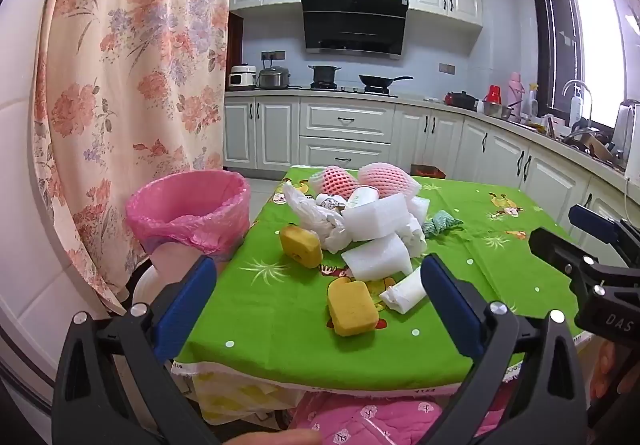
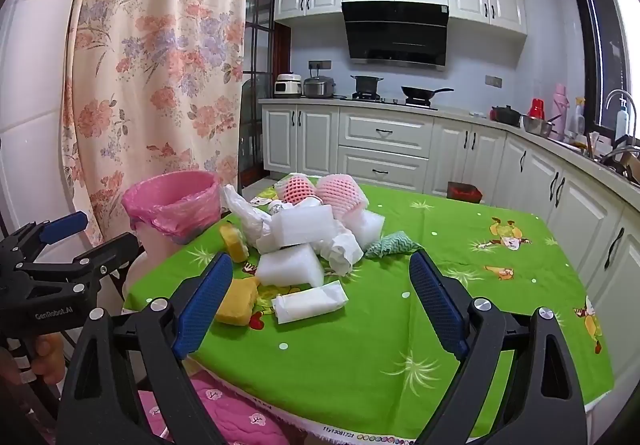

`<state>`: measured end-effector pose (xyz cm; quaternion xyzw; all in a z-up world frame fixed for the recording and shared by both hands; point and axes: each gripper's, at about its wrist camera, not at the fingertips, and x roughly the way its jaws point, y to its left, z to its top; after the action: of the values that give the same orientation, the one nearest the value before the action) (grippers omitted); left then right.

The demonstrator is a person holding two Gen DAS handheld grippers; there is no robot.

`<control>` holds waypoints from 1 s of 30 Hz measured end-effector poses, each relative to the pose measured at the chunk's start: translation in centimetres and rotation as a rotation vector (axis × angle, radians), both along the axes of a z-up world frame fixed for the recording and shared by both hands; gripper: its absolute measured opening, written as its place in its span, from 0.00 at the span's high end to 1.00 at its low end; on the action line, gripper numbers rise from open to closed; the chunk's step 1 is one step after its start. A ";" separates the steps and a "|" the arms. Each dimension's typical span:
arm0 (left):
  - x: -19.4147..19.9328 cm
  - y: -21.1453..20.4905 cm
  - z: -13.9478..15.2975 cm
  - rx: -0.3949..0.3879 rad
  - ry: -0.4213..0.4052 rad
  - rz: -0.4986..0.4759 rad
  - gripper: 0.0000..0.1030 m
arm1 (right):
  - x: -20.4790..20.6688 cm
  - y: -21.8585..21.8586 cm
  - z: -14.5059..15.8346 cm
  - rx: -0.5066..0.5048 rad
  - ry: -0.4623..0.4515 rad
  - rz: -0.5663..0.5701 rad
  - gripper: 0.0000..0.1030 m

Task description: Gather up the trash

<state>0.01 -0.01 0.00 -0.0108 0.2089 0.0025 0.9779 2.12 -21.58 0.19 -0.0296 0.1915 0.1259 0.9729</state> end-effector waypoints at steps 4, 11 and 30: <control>0.0 0.1 0.0 -0.029 -0.006 -0.005 0.04 | -0.1 0.0 -0.1 -0.001 -0.007 0.003 0.18; -0.1 0.4 -0.1 -0.026 -0.005 -0.004 0.04 | -0.3 -0.2 0.1 0.016 -0.013 0.004 0.18; -0.1 0.3 0.0 -0.033 -0.006 -0.002 0.04 | -0.4 0.2 0.3 0.019 -0.016 0.020 0.18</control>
<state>-0.06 0.31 0.04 -0.0267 0.2061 -0.0020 0.9782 1.70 -21.43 0.47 -0.0232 0.1820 0.1372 0.9734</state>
